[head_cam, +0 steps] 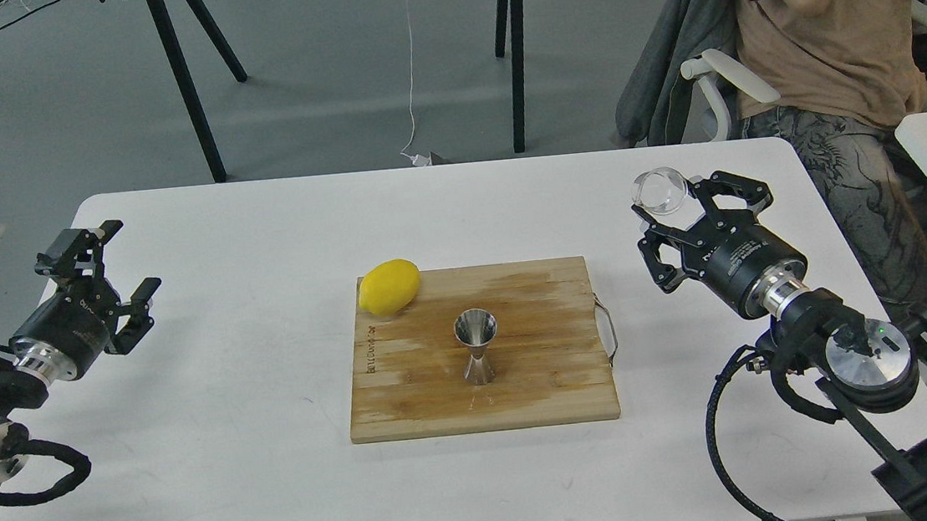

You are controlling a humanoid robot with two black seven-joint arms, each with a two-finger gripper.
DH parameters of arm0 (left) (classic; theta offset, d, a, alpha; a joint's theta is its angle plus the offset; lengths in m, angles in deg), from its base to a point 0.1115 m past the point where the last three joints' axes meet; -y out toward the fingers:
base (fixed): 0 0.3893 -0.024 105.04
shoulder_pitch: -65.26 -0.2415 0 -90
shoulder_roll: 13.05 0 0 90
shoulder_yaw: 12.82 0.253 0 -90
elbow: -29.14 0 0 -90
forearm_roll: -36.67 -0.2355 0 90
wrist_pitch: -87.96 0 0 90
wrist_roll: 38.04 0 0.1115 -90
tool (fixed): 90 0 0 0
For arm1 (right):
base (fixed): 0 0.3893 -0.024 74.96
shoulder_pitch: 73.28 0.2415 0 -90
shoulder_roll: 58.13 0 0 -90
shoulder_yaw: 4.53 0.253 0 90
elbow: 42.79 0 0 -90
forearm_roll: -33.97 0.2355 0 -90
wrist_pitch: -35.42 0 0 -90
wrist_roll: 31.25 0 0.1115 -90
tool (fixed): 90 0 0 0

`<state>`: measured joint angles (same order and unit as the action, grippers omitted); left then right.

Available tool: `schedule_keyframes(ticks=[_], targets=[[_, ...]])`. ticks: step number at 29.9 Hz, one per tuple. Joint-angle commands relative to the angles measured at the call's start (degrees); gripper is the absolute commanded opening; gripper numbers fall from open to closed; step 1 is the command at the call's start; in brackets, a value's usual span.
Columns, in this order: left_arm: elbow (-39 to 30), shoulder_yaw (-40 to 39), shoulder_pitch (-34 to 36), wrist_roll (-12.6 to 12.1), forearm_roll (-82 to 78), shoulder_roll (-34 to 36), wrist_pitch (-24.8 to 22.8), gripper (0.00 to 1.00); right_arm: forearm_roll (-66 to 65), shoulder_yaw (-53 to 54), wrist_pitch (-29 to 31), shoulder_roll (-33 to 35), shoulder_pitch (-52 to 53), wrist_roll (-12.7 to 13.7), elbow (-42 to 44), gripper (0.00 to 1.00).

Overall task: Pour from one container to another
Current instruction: 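Reach the right gripper to the small clear cup and grasp it, then carry the clear cup with the right gripper above the jigger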

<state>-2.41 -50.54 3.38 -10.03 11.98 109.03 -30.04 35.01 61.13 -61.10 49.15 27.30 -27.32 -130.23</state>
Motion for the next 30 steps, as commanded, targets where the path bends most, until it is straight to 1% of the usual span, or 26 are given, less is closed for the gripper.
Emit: schedule_keyframes(ticks=[1, 7, 11, 16, 27, 30], targets=[[0.0, -0.1, 0.0, 0.0, 0.0, 0.0, 0.0, 0.99, -6.4, -3.9, 1.4, -0.7, 2.3, -0.3, -0.3, 0.39], [0.0, -0.1, -0.1, 0.0, 0.1, 0.0, 0.0, 0.99, -15.7, -11.3, 1.8, -0.8, 6.2, -0.6, -0.2, 0.39], [0.0, -0.2, -0.1, 0.0, 0.1, 0.0, 0.0, 0.99, -21.9, -17.6, 1.8, -1.5, 8.9, -1.6, -0.1, 0.39], [0.0, -0.3, -0.3, 0.0, 0.2, -0.2, 0.0, 0.99, -29.1, -22.4, 1.7, -1.5, 10.8, -1.7, 0.3, 0.38], [0.0, -0.3, -0.2, 0.0, 0.2, -1.1, 0.0, 0.99, -37.6, -27.6, 1.5, -1.5, 12.8, -1.8, 0.4, 0.38], [0.0, -0.3, -0.2, 0.0, 0.2, -1.1, 0.0, 0.99, -38.9, -29.3, 1.2, -1.5, 13.5, -2.4, 0.4, 0.38]])
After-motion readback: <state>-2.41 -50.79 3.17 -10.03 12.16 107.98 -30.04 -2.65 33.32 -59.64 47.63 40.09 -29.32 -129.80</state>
